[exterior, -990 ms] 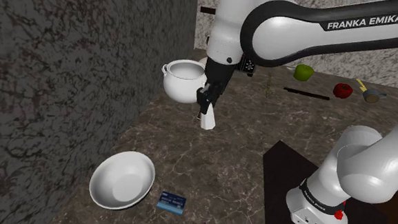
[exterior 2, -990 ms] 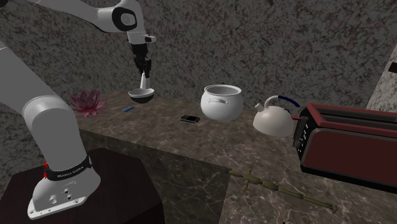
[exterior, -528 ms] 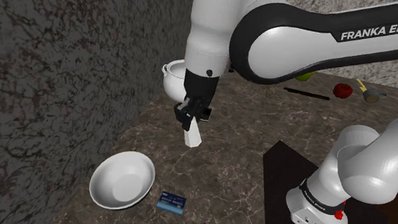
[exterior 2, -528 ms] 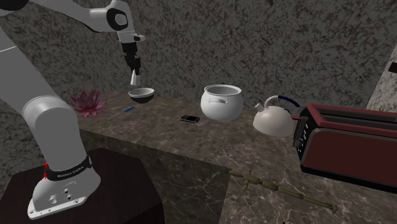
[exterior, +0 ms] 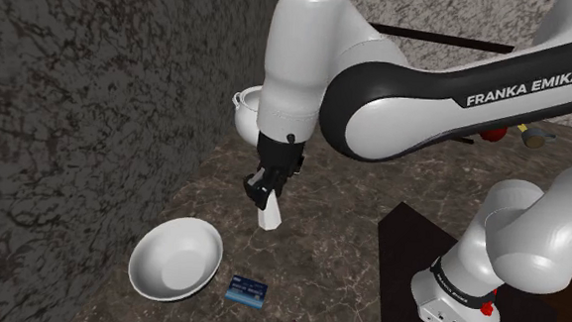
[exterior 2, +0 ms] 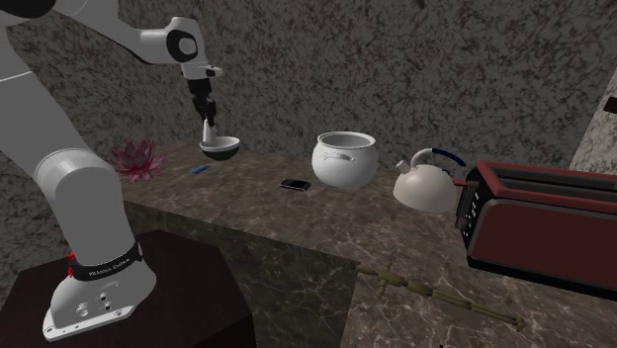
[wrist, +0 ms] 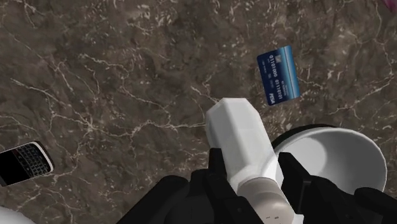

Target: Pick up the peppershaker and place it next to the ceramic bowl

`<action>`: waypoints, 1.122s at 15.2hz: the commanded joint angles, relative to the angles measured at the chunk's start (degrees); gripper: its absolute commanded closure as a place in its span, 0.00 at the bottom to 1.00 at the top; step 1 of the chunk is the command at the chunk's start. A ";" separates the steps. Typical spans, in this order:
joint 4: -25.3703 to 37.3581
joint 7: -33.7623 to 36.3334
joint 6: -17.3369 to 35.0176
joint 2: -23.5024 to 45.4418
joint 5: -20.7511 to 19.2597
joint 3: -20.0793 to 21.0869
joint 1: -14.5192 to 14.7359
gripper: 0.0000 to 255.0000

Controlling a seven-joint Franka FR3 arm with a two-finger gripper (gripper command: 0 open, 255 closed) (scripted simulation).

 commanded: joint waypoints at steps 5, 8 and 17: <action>-3.41 0.26 4.78 1.42 -0.29 0.53 -0.01 1.00; -5.00 0.48 7.18 2.27 -0.51 0.84 -0.02 1.00; -9.15 1.53 14.51 5.66 -1.73 1.78 -0.20 1.00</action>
